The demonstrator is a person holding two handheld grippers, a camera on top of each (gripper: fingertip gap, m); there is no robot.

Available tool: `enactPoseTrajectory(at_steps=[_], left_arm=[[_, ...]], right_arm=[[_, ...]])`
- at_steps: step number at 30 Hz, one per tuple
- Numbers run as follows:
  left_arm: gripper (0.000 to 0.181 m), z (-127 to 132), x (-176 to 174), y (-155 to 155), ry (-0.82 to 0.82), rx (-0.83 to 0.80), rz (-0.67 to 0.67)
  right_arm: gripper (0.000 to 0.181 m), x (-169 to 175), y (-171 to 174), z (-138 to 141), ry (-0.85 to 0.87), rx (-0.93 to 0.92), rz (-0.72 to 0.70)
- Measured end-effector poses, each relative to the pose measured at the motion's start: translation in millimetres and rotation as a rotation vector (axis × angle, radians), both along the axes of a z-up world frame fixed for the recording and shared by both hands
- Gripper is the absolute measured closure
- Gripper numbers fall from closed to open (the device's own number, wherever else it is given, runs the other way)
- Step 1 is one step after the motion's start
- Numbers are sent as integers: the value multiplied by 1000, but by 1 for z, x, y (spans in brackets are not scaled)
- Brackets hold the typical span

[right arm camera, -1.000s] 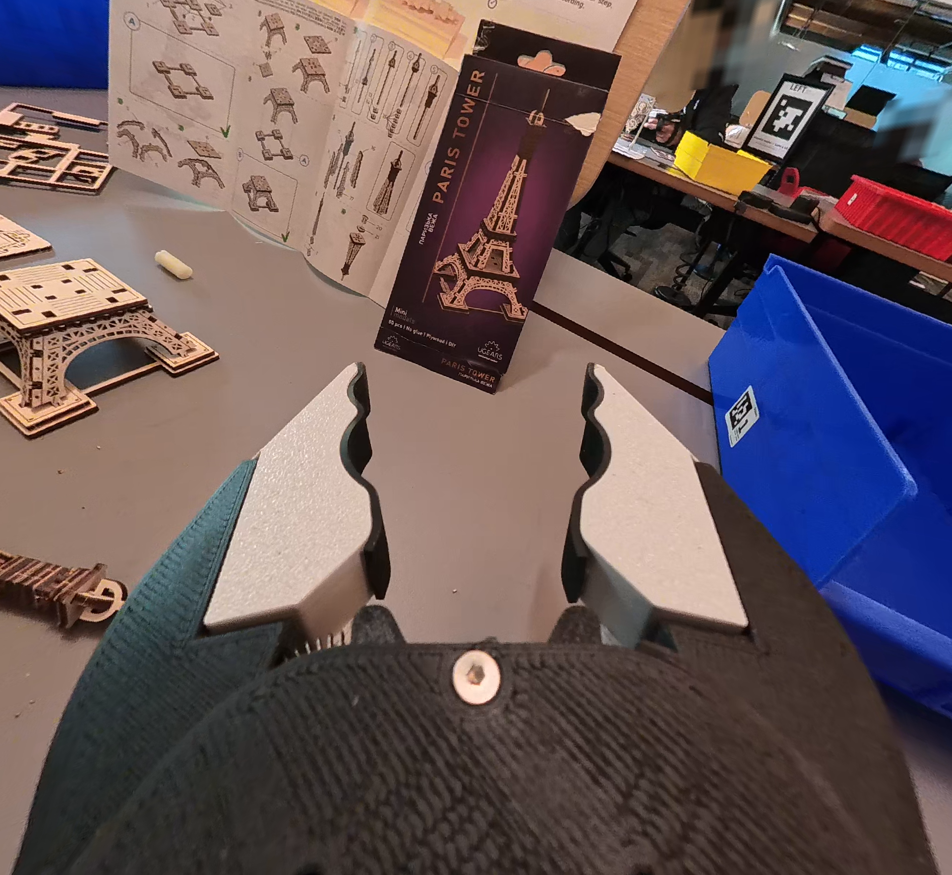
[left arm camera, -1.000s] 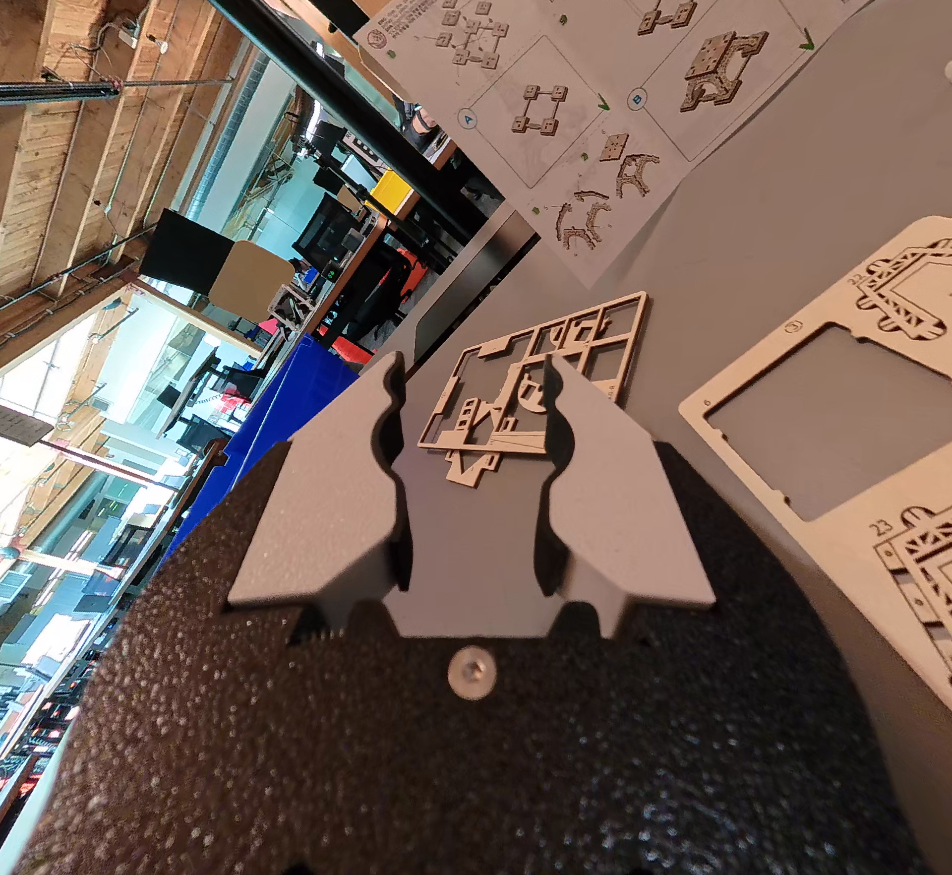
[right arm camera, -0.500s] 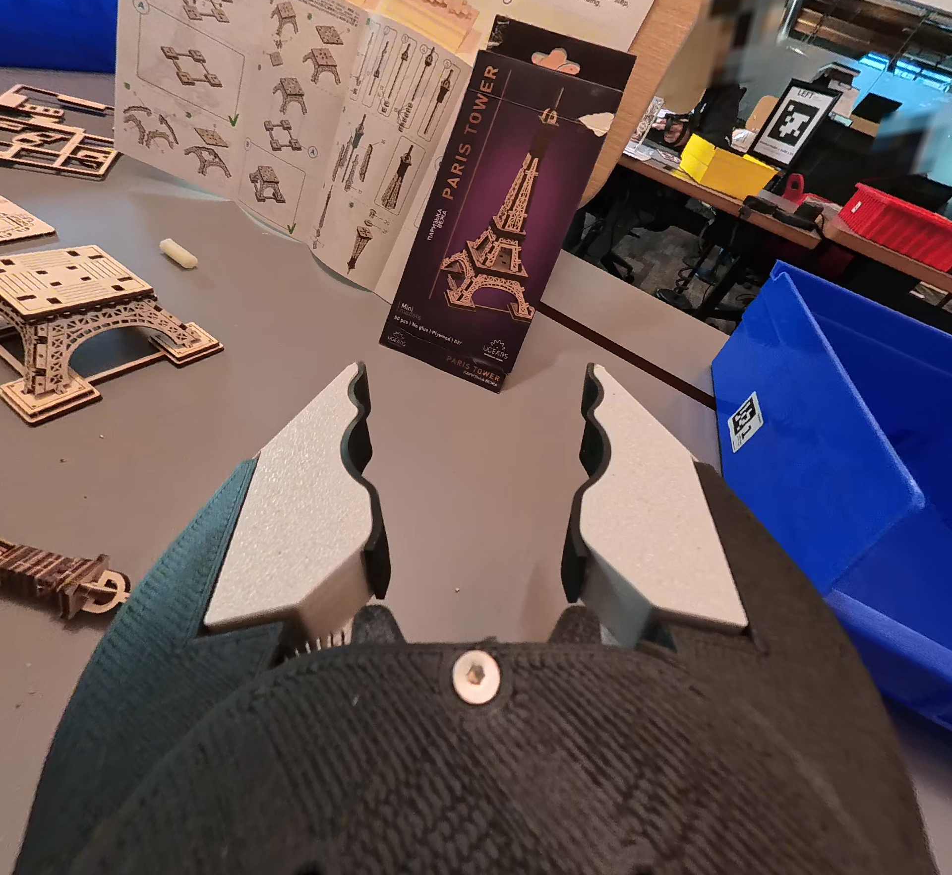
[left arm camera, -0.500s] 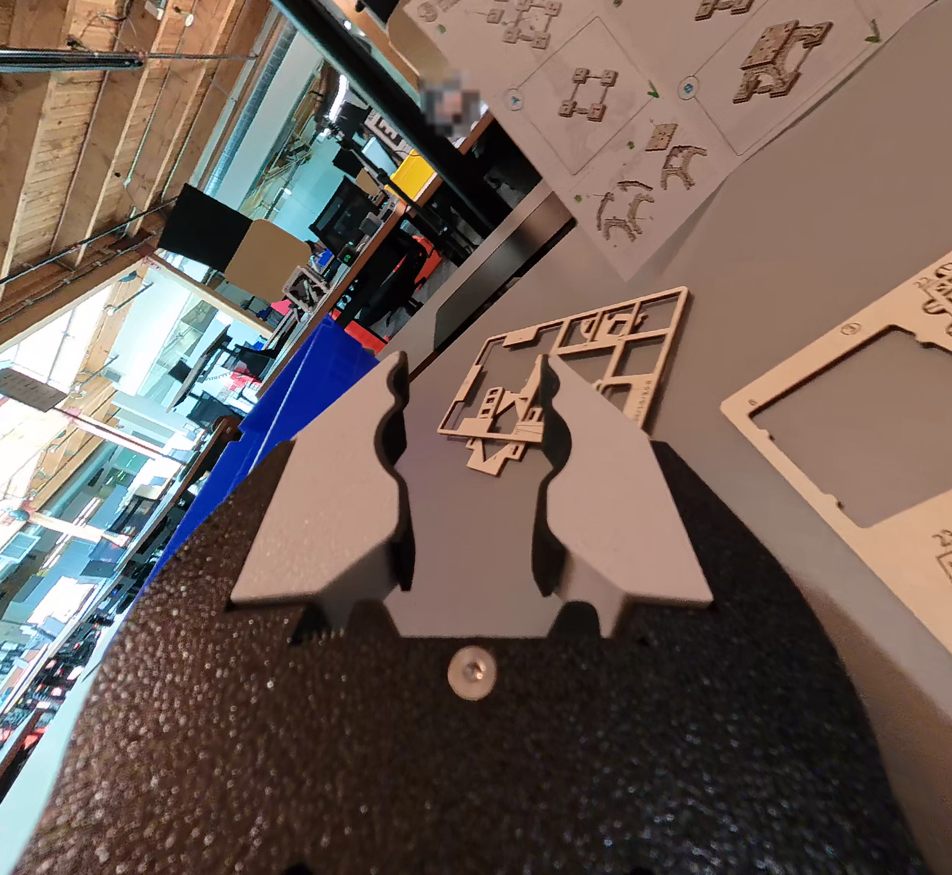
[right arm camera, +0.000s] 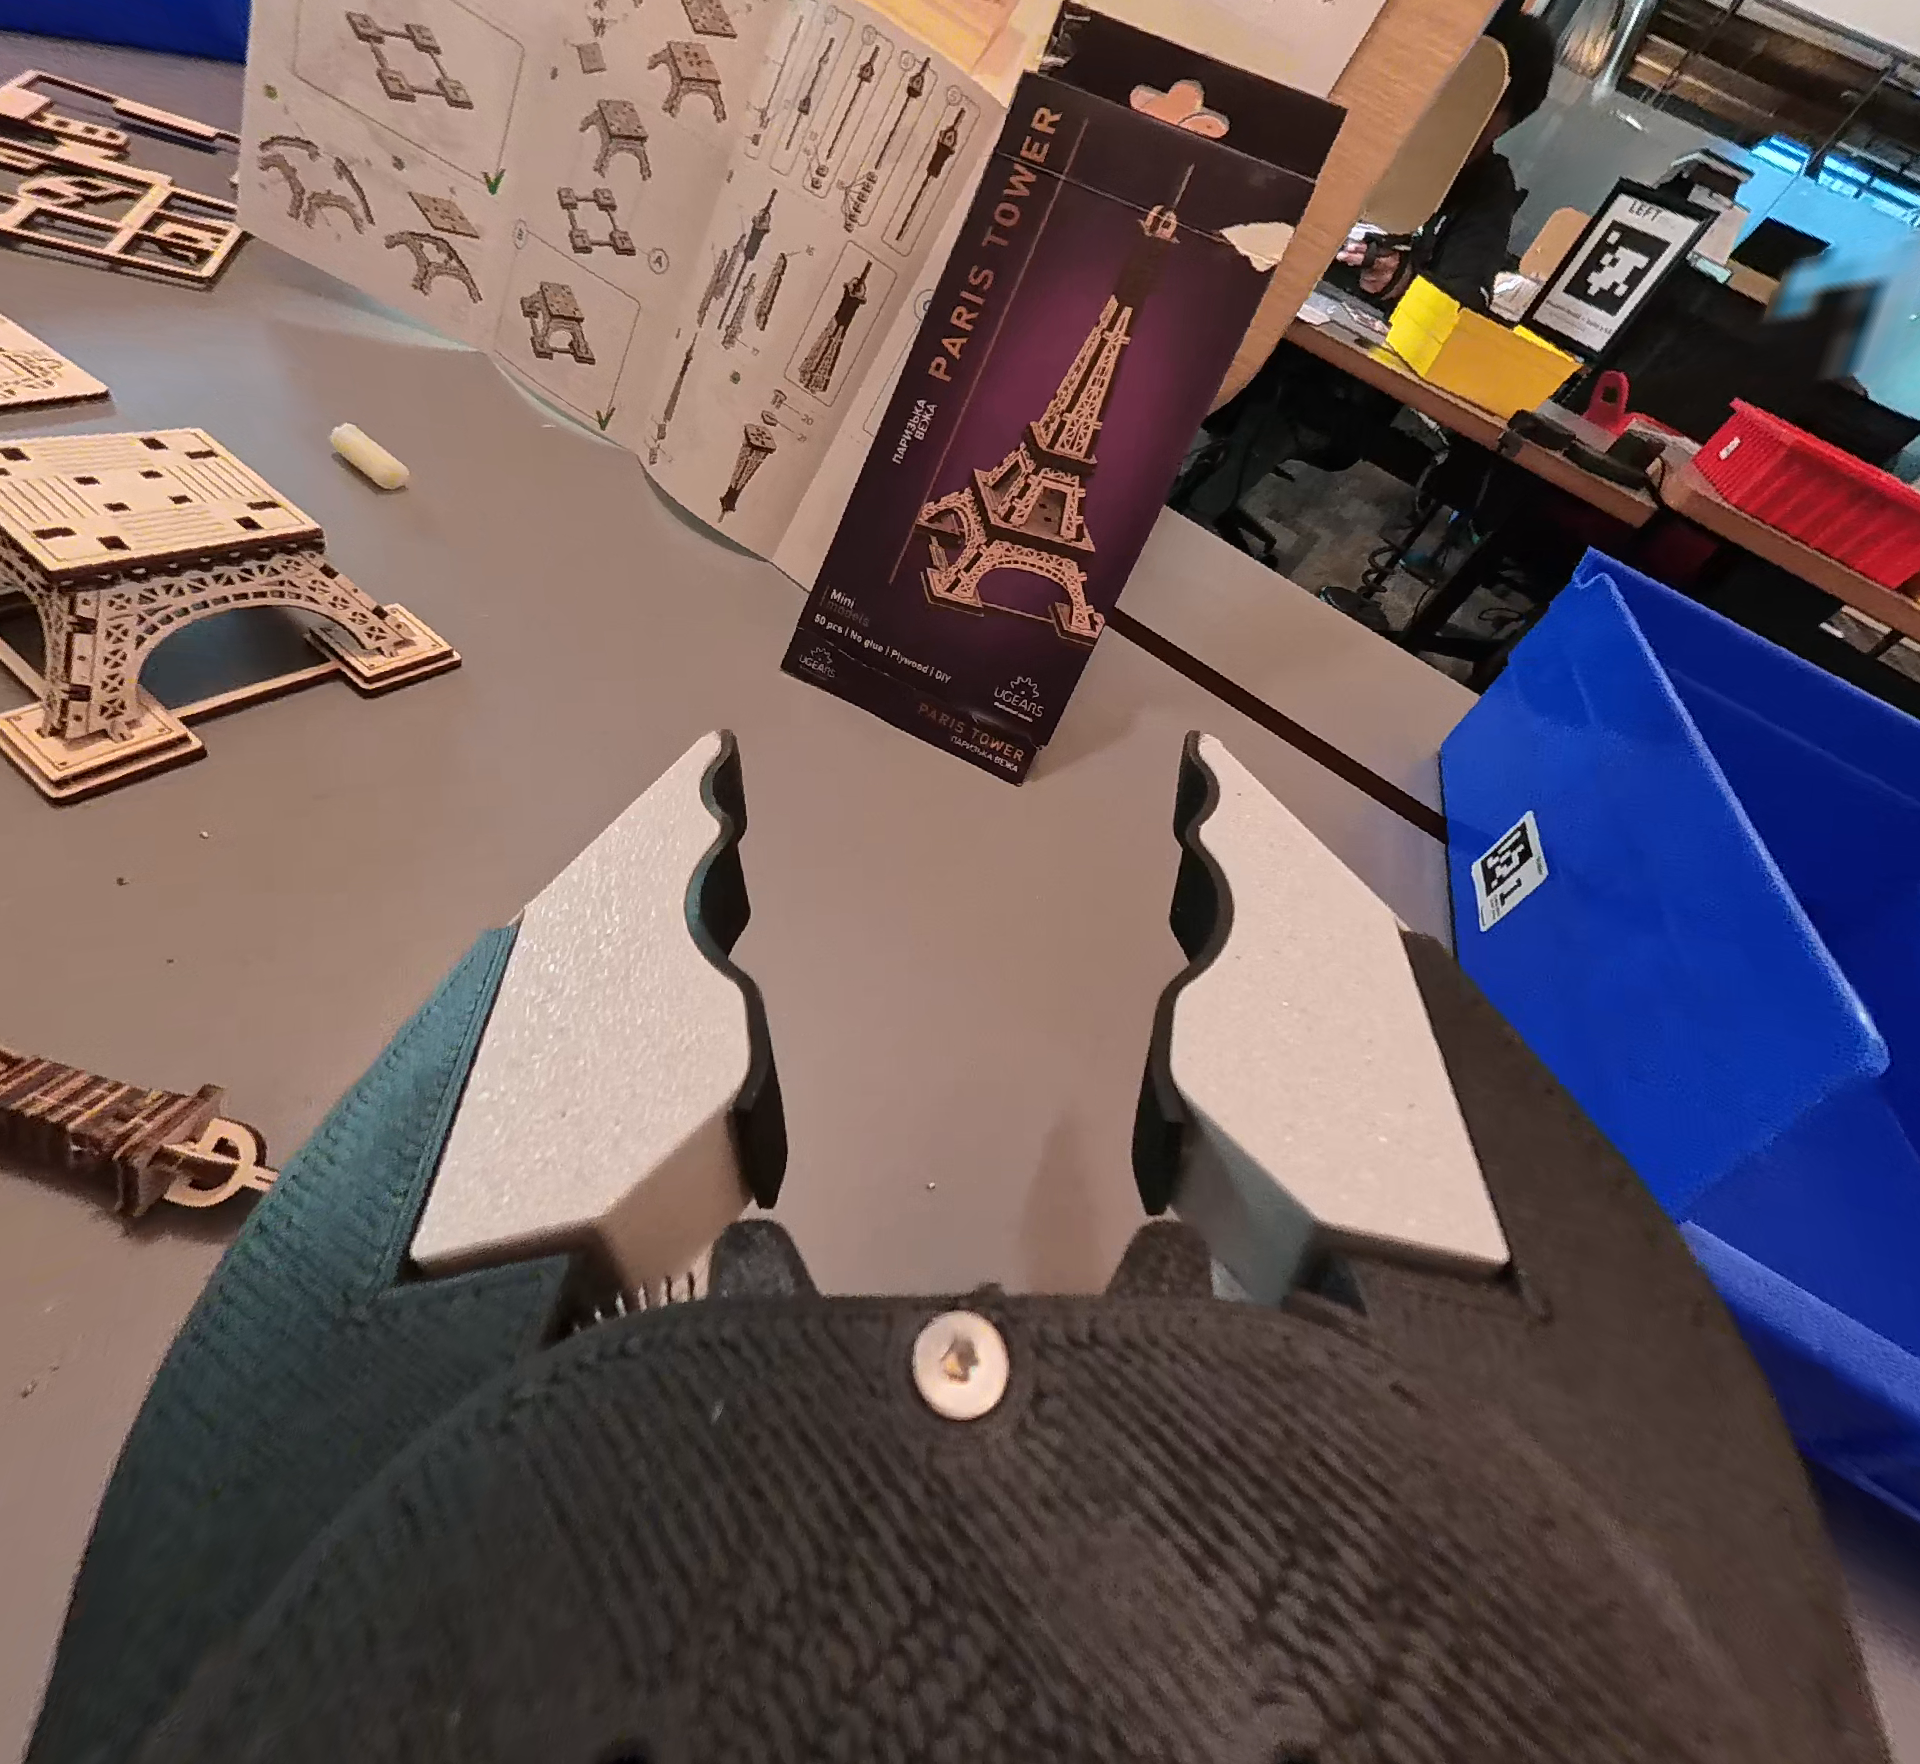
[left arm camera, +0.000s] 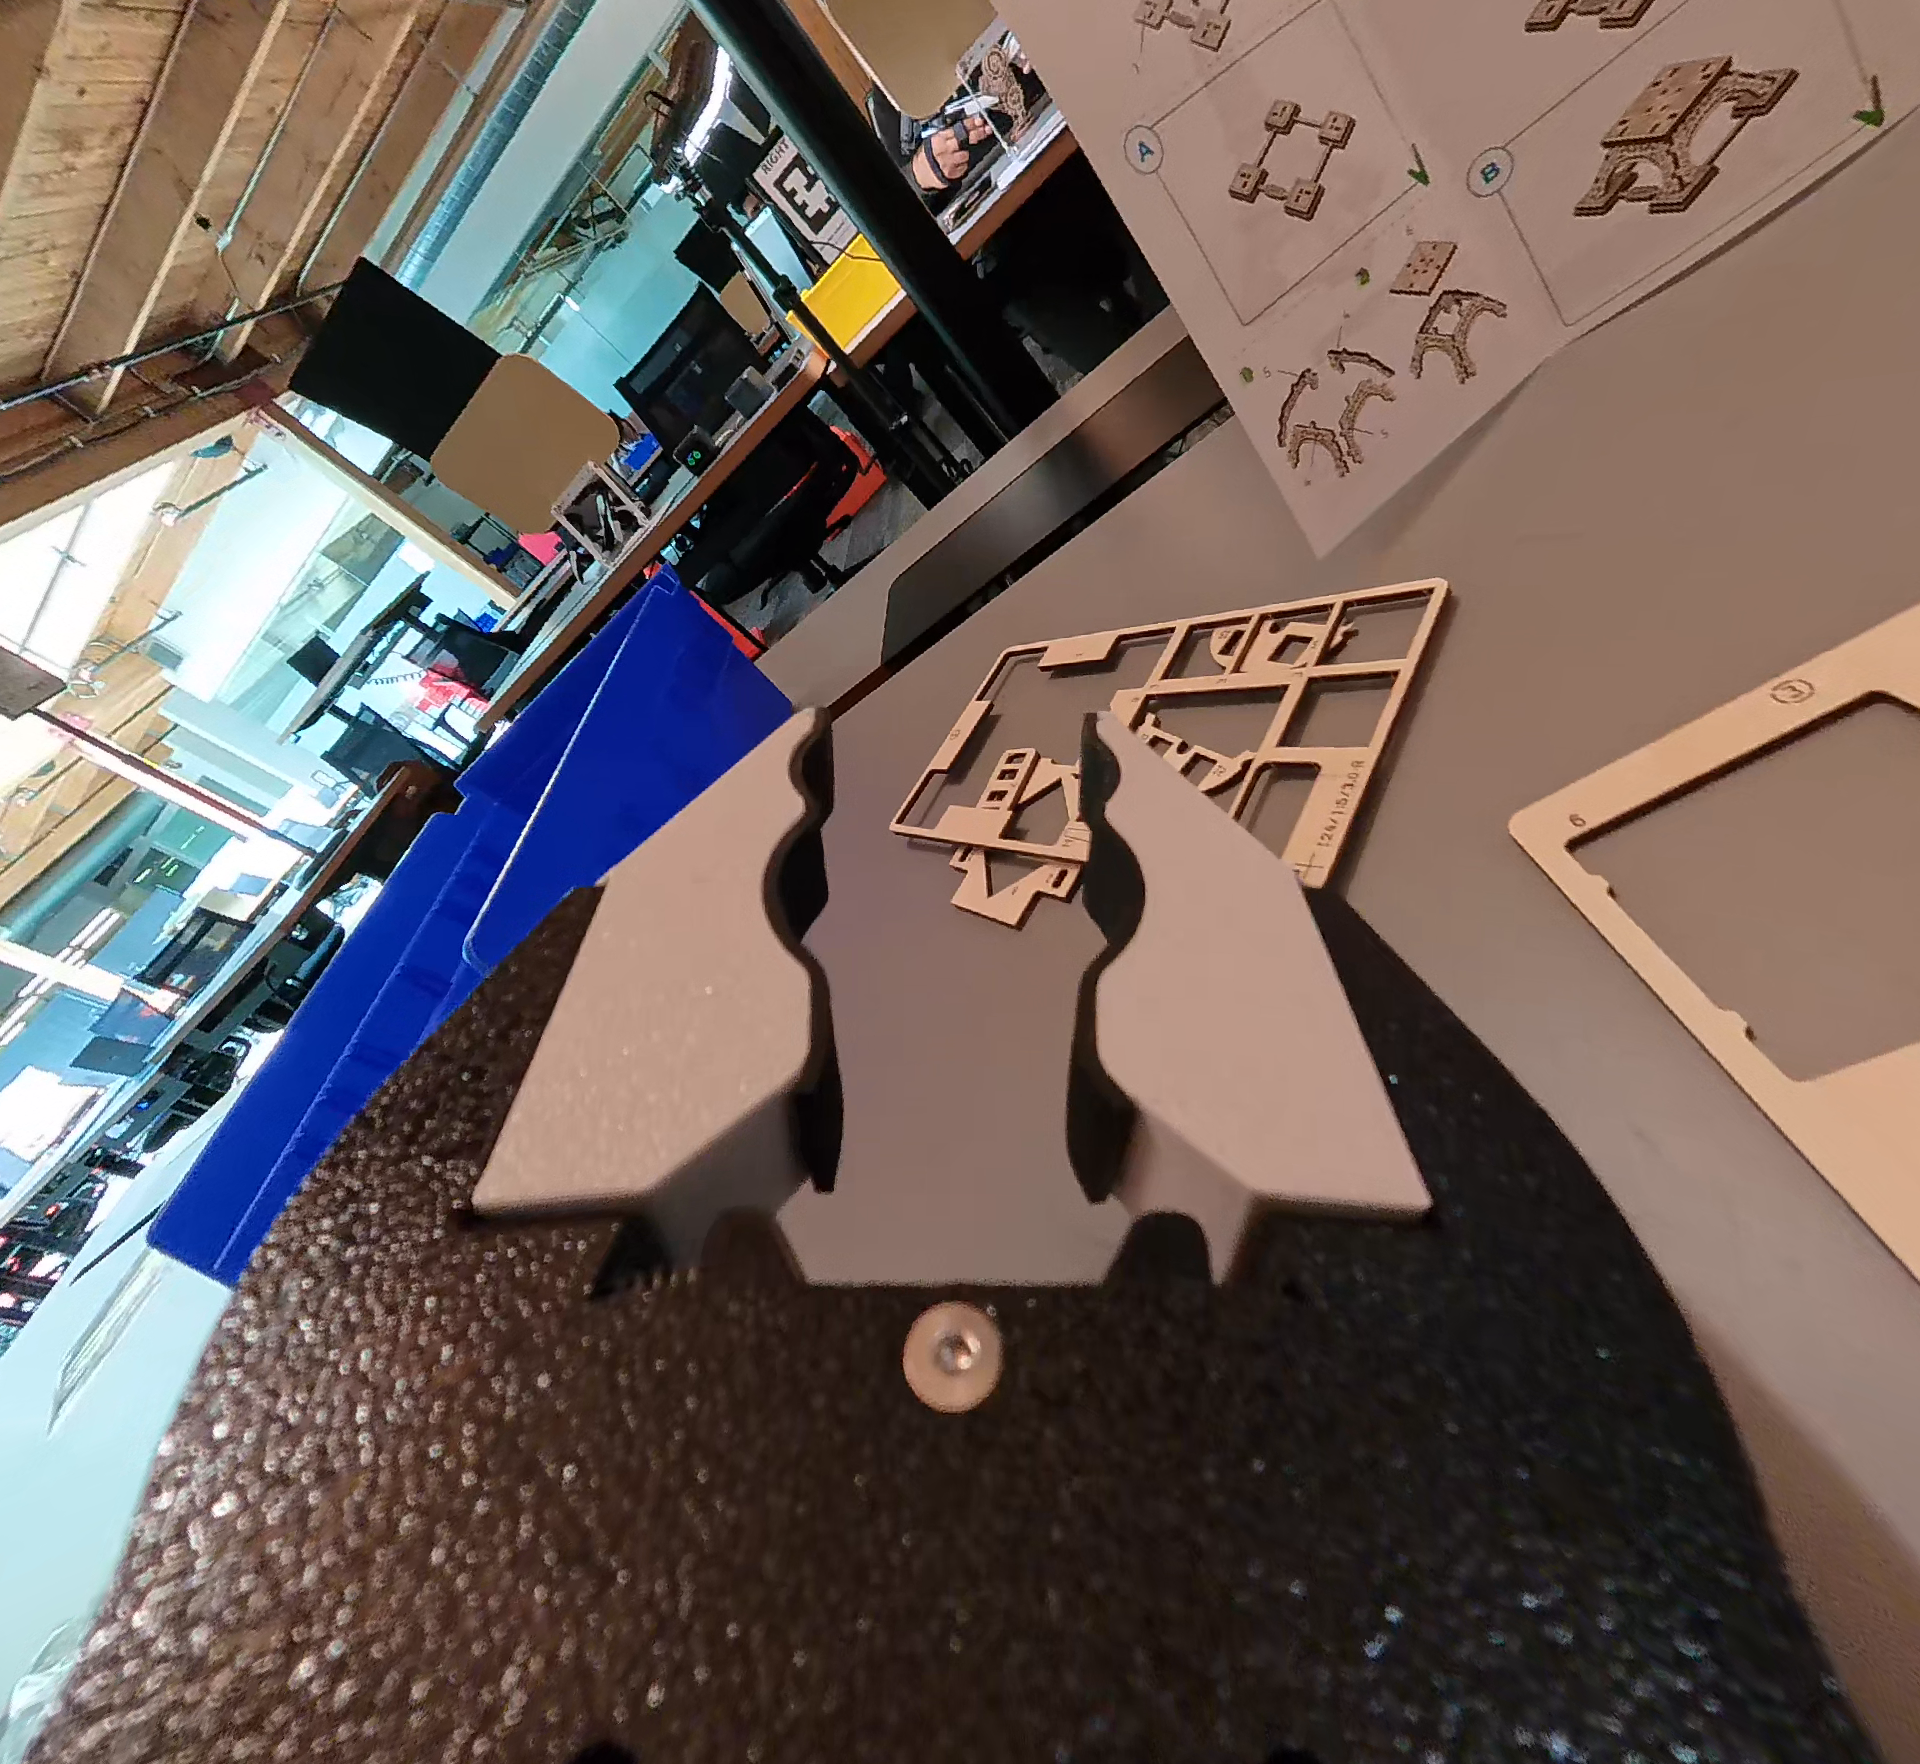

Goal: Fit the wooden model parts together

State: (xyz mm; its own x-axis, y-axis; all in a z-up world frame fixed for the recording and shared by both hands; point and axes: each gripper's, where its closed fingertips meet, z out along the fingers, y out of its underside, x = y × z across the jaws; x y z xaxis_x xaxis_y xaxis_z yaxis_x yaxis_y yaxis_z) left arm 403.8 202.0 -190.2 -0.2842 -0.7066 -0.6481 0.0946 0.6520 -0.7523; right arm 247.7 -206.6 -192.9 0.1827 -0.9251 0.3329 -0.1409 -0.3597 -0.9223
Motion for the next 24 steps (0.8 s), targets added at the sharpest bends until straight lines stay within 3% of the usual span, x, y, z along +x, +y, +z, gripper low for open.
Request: enactPoseTrajectory(at_steps=[19, 24], left_arm=[[139, -6, 4, 7, 26, 8, 34], [139, -8, 4, 5, 25, 25, 28]], right_arm=[[98, 2, 10, -11, 31, -120, 8], [104, 3, 1, -8, 1, -175, -95]])
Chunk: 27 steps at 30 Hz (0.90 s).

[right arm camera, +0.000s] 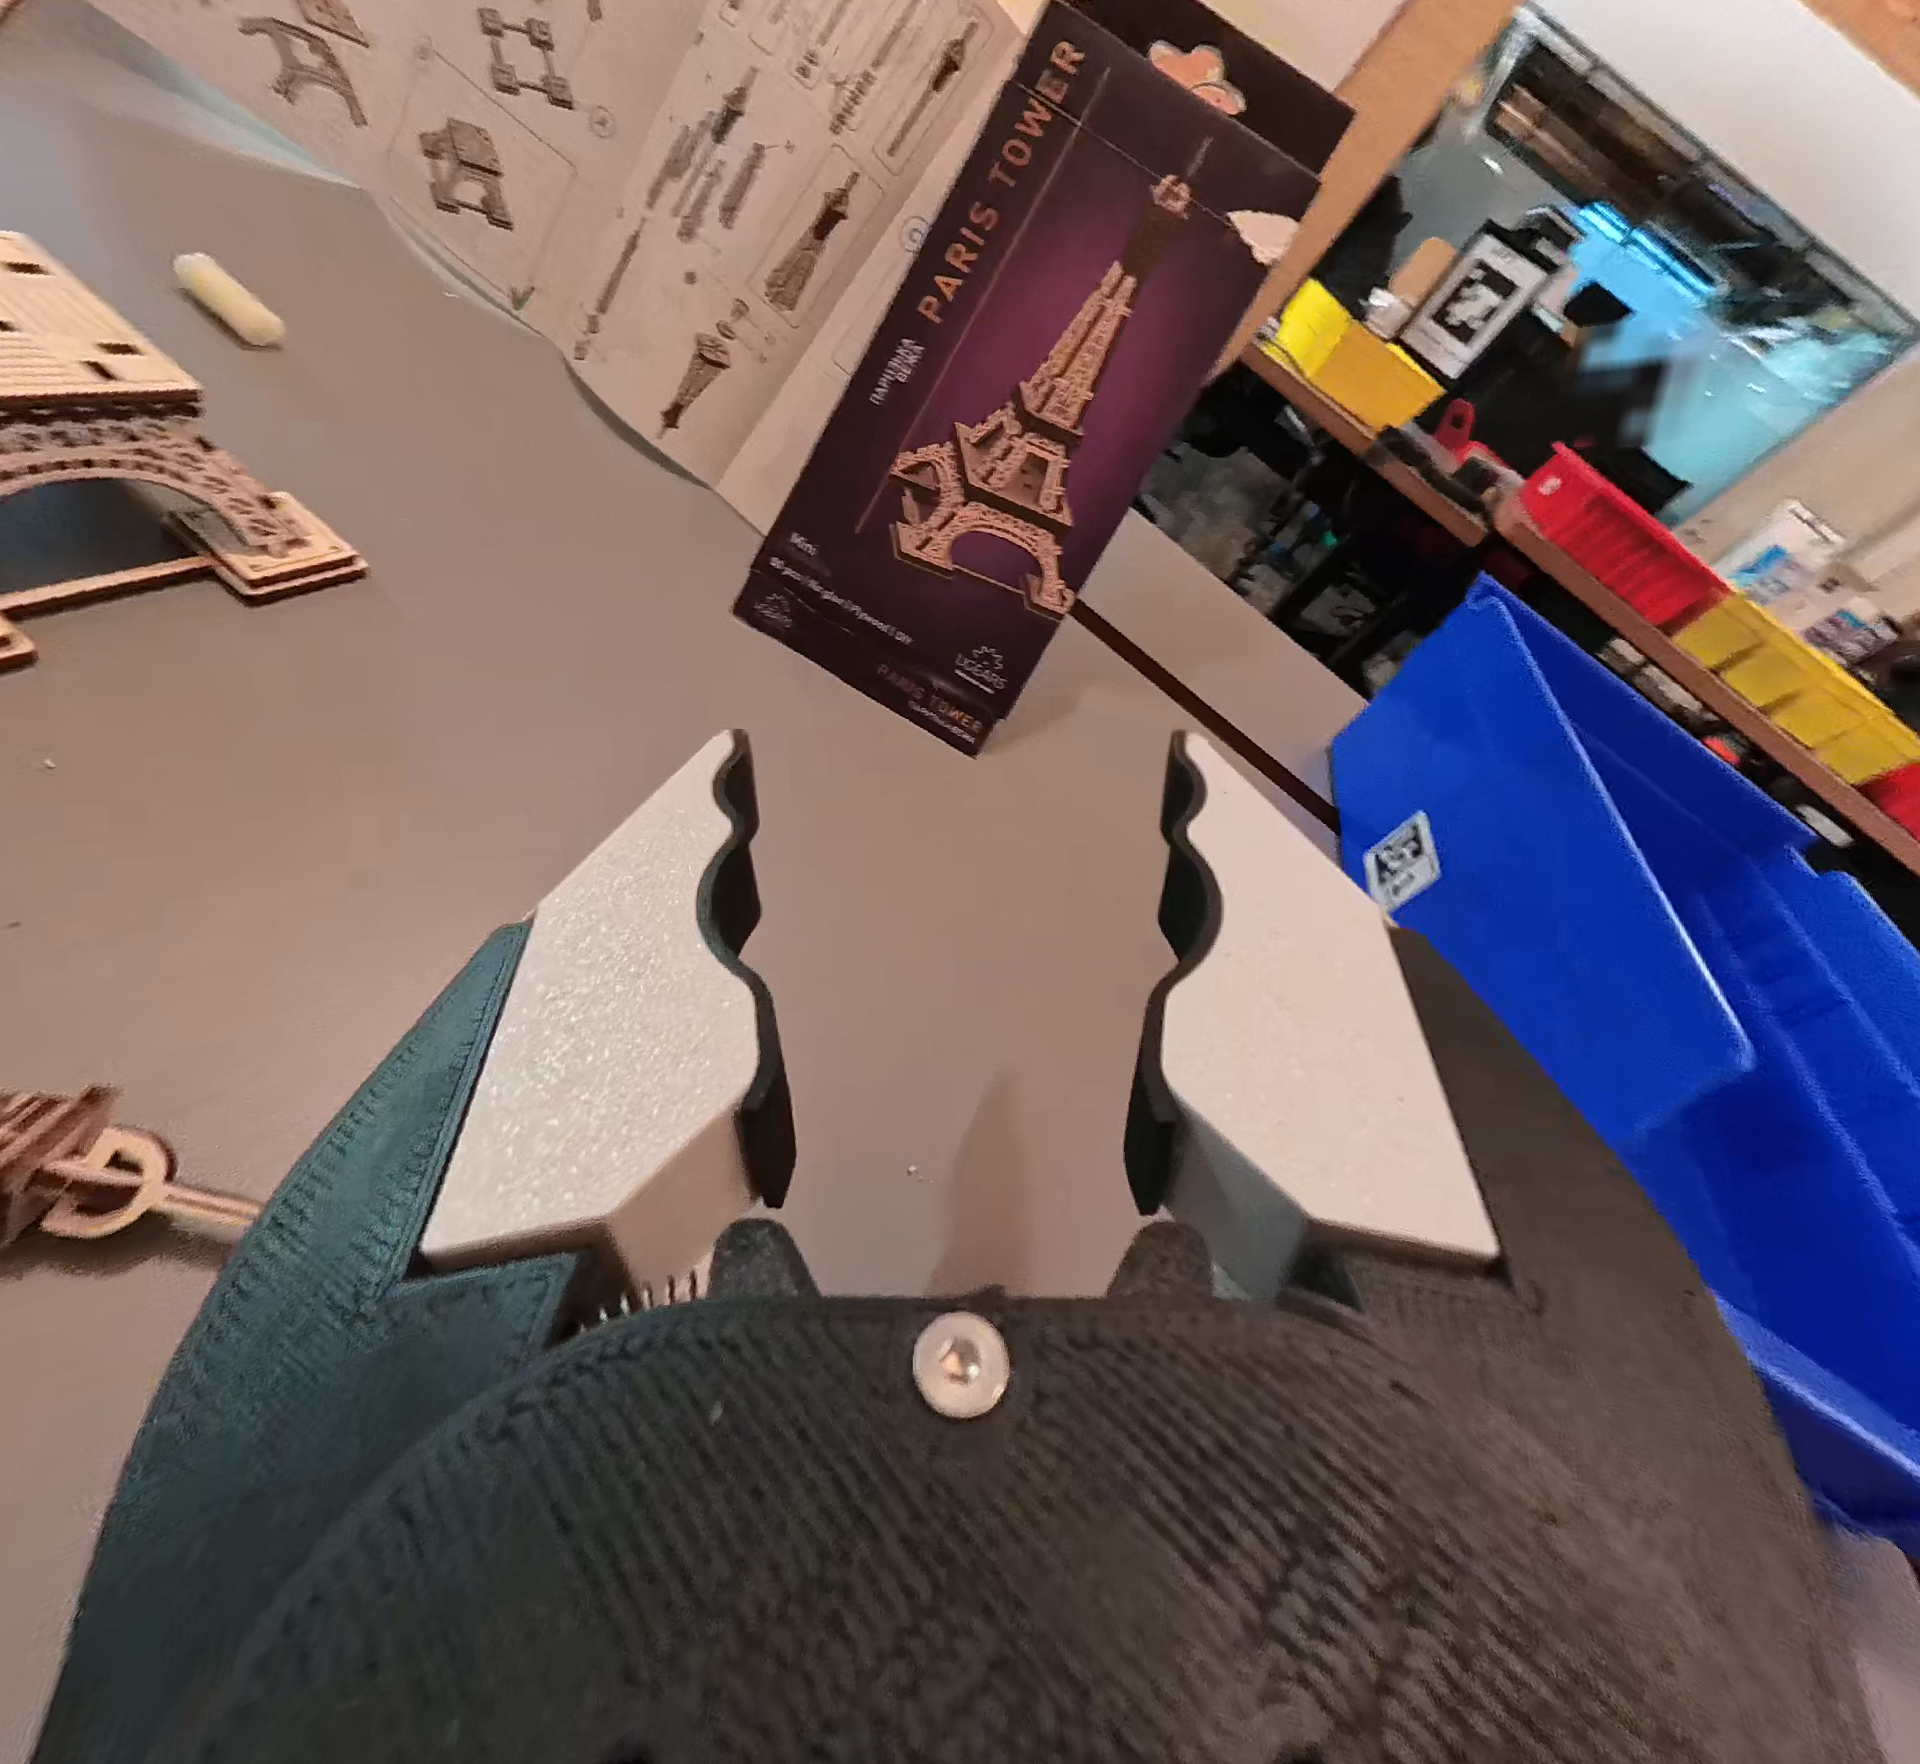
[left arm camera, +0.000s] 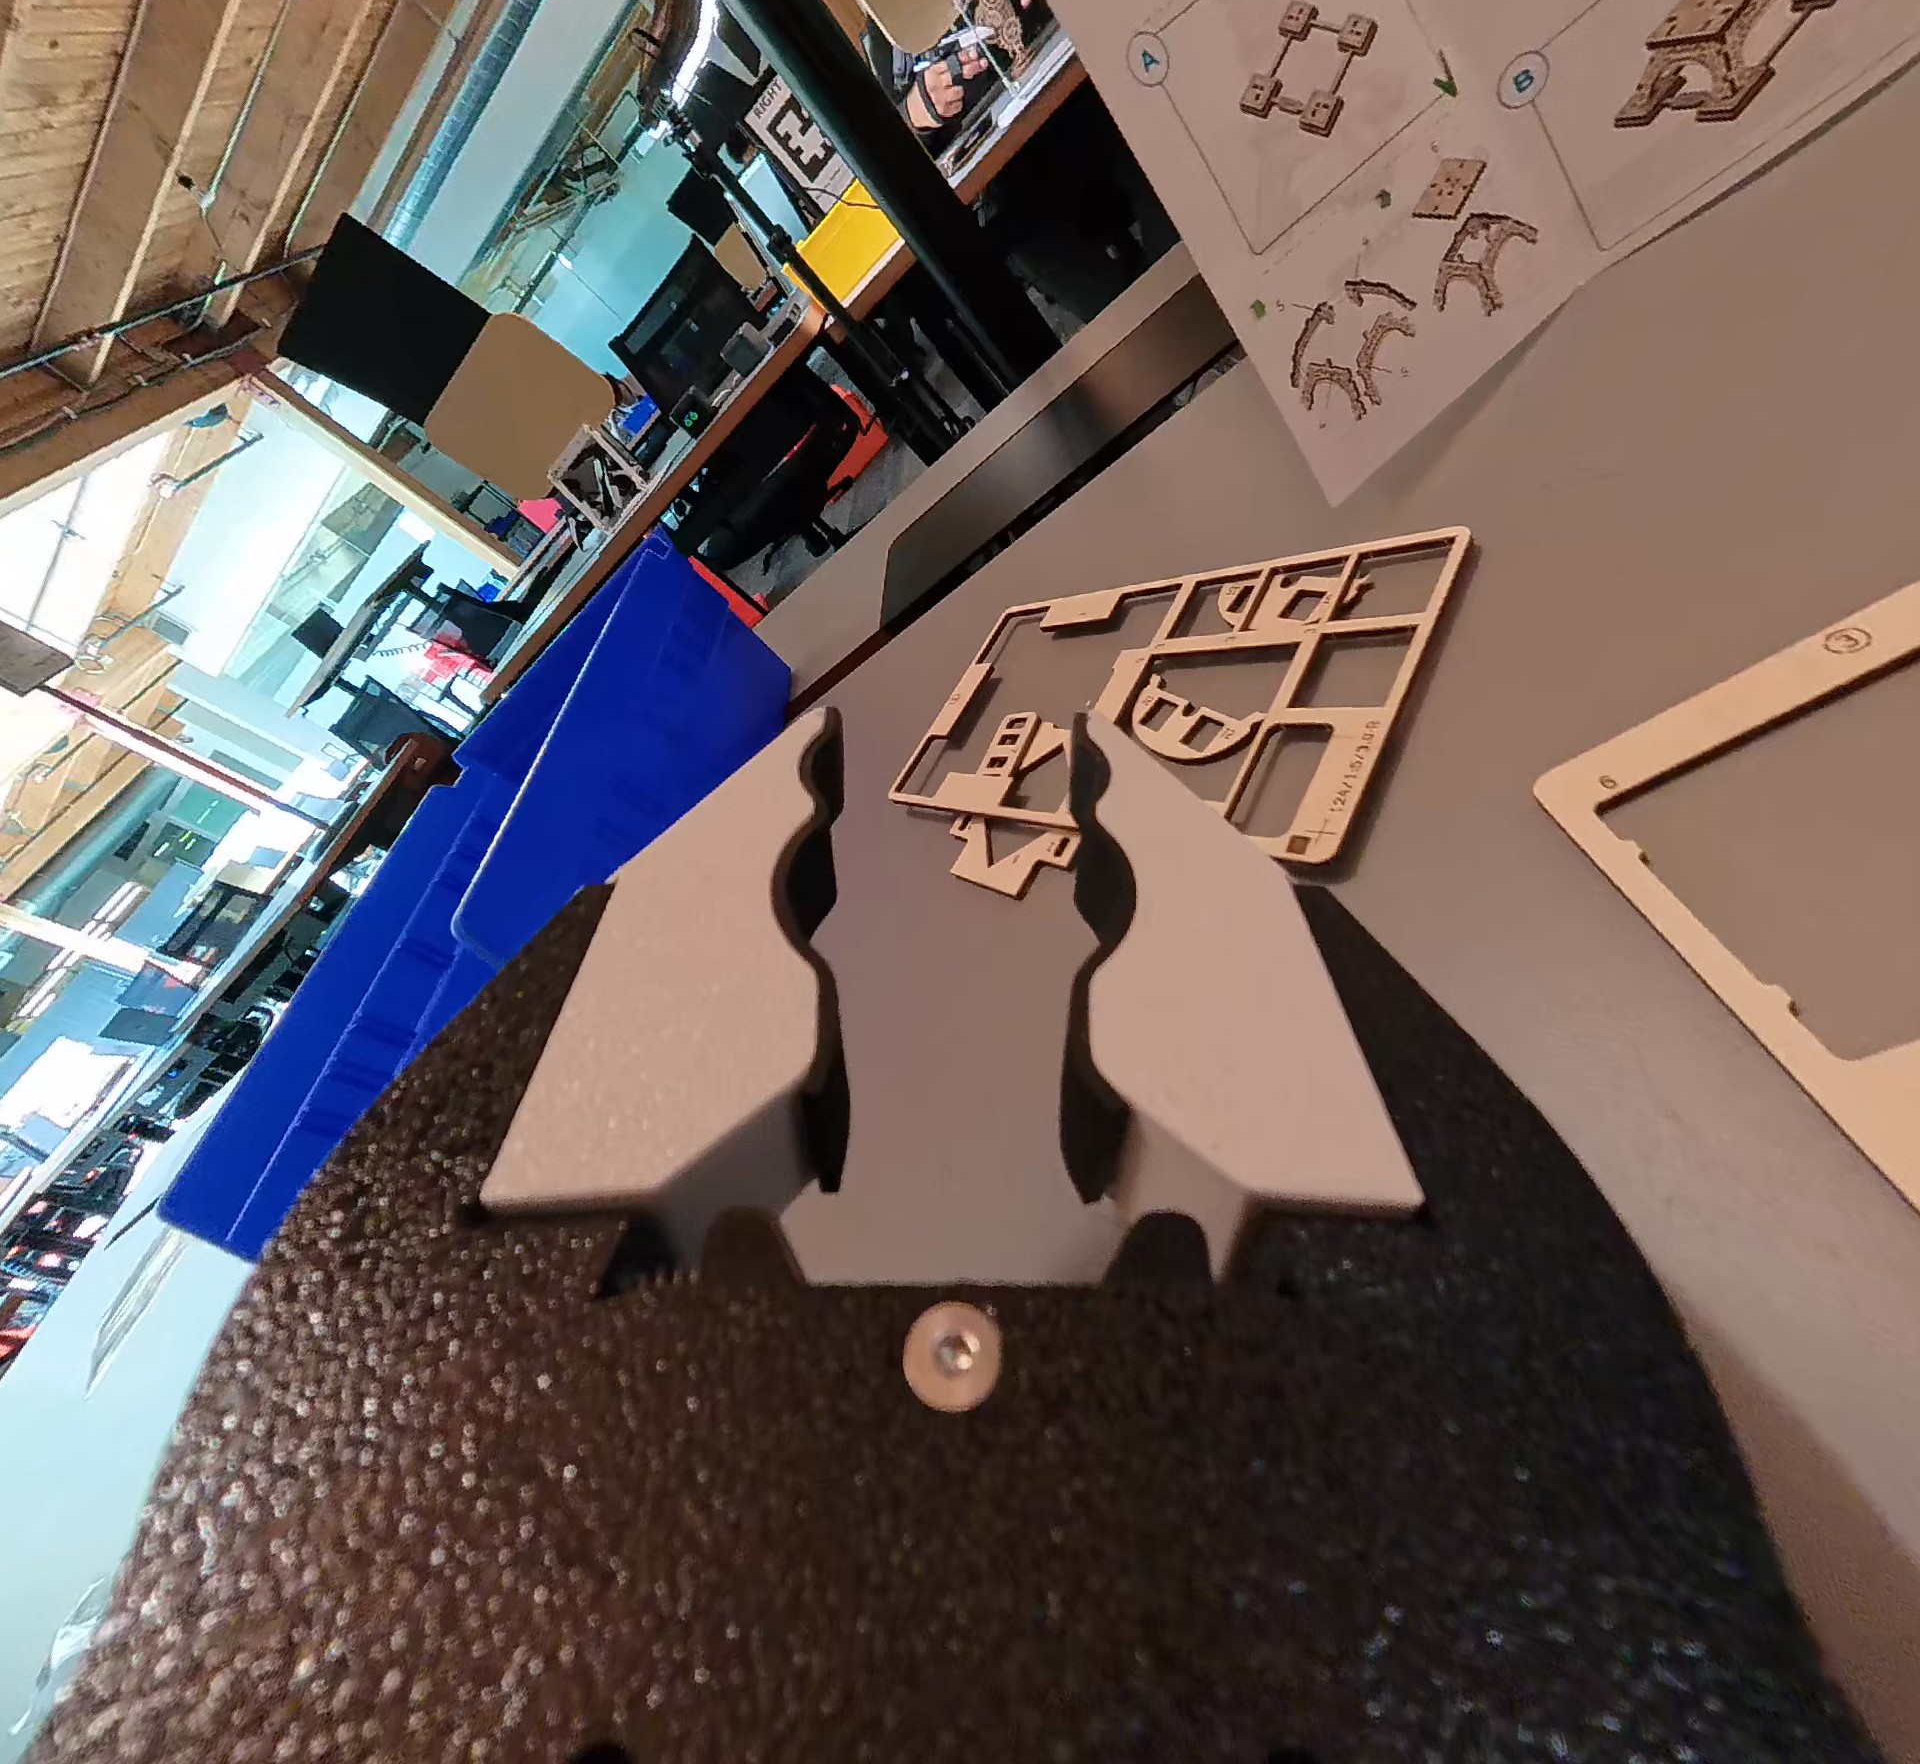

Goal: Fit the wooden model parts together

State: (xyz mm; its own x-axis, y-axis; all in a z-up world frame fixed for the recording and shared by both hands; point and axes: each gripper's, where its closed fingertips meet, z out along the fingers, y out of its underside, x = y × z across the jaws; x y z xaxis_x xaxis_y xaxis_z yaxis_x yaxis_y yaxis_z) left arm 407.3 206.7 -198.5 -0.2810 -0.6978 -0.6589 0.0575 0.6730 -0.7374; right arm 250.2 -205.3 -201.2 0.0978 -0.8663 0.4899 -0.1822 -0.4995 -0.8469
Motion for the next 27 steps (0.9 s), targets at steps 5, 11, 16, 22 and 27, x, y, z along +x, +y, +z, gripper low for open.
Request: enactPoseTrajectory(at_steps=[5, 11, 16, 22, 27], left_arm=[[140, -4, 0, -2, -1, 21, -4], [140, -6, 0, -3, 3, 31, -4], [141, -9, 0, -4, 5, 48, -9], [141, -12, -1, -8, 9, 78, -24], [142, -10, -2, -6, -3, 68, -14]], right_arm=[[101, 0, 3, -4, 19, -36, -56], [102, -3, -2, 7, -5, -101, -92], [102, -5, -10, 8, 12, -134, -123], [108, -8, -4, 3, 77, -82, -108], [93, -32, -39, 12, 170, -90, -251]])
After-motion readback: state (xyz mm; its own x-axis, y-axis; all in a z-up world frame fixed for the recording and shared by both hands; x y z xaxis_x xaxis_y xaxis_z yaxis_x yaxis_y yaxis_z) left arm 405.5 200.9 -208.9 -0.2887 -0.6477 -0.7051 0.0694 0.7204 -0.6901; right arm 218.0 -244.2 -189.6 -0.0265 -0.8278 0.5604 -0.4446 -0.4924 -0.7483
